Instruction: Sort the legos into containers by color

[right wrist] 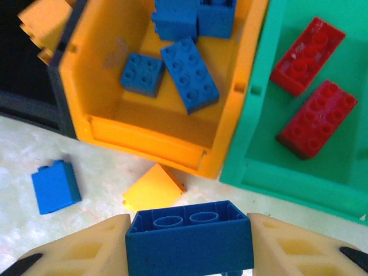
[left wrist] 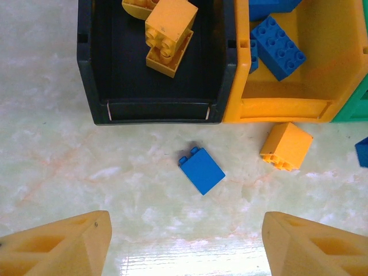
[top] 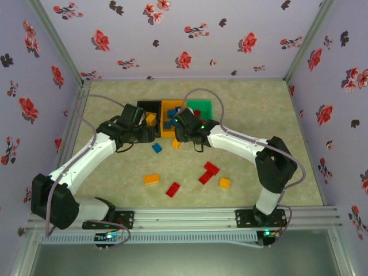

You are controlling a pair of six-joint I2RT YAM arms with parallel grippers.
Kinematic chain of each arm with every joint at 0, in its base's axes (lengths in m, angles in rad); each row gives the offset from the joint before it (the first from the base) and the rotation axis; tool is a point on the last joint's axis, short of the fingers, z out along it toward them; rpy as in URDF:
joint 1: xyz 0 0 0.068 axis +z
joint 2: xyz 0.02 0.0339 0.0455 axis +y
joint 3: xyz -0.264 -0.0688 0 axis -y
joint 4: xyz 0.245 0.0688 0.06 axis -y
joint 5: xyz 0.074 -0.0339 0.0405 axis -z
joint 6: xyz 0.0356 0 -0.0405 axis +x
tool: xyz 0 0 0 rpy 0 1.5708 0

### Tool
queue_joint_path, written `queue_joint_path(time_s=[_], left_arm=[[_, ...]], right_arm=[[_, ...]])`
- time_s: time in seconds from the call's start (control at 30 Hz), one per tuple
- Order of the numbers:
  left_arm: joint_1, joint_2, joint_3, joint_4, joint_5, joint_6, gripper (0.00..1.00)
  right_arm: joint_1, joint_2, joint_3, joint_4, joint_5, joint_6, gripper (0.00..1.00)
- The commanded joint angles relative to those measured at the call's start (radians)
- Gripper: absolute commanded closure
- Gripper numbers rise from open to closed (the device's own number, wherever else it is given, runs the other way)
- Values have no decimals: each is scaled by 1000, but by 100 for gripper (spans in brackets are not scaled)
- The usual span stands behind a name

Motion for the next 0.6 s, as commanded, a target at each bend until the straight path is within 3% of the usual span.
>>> queue_joint_path(time_s=[0.0, 0.3, 0.47, 0.57], left_arm=[[7, -28, 30, -27, -15, 19, 30], [5, -33, 17, -18, -2, 10, 30], [5, -31, 13, -21, 5, 12, 30], [6, -33, 6, -24, 4, 14, 29]], right_arm=[[3, 29, 78, -15, 16, -35, 52], [-66, 197, 335, -47, -22, -55, 48], [-107, 283, 467, -101, -27, -35, 29], [-109, 265, 448, -79, -28, -7, 25]])
